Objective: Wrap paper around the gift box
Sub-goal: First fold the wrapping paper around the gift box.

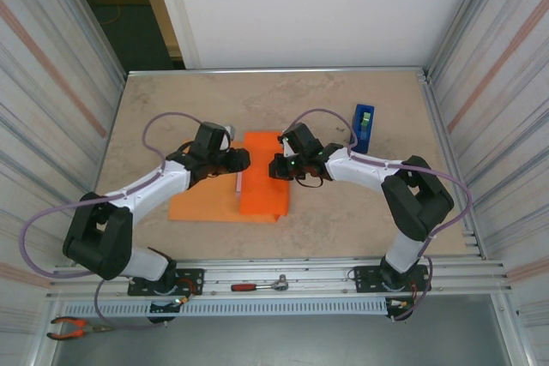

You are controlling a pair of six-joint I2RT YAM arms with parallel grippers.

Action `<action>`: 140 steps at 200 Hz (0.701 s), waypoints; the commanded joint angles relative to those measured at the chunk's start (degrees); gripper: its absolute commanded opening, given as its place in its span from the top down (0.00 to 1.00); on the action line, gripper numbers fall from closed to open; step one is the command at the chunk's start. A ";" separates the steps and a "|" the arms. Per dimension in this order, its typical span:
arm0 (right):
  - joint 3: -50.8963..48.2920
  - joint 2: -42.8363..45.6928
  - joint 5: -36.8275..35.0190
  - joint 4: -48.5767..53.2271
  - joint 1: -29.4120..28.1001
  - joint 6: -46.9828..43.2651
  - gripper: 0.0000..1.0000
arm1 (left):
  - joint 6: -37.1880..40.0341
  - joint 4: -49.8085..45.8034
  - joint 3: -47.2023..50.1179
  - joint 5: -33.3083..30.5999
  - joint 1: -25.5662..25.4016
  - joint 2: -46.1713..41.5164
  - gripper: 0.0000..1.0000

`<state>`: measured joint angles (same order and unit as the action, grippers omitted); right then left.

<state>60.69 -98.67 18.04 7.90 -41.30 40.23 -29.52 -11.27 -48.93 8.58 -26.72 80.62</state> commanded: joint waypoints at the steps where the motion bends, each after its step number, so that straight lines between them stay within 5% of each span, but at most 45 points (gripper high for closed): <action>1: -1.06 -1.56 -0.29 0.10 -0.51 -0.26 1.00 | 0.77 -2.32 -0.68 -0.94 1.39 -2.34 0.40; 31: -0.95 -2.07 -0.21 0.01 -0.79 -0.32 1.00 | 1.22 -3.15 -1.91 -0.71 1.76 -1.12 0.21; 77: -1.02 -2.27 -0.21 0.18 -1.10 -0.51 1.00 | 1.13 -2.82 -3.67 1.95 1.76 3.88 0.12; 109: -1.09 -2.14 -0.21 0.23 -1.14 -0.72 1.00 | 0.10 -1.57 -2.54 2.80 1.82 5.94 0.12; 140: -0.76 -2.08 0.17 0.26 -1.14 -0.76 1.00 | -1.20 0.90 1.20 3.37 1.08 5.61 0.27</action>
<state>60.62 -99.15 18.04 6.50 -41.67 40.21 -29.85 -12.49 -50.33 10.83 -25.12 86.54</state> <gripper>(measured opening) 0.041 0.782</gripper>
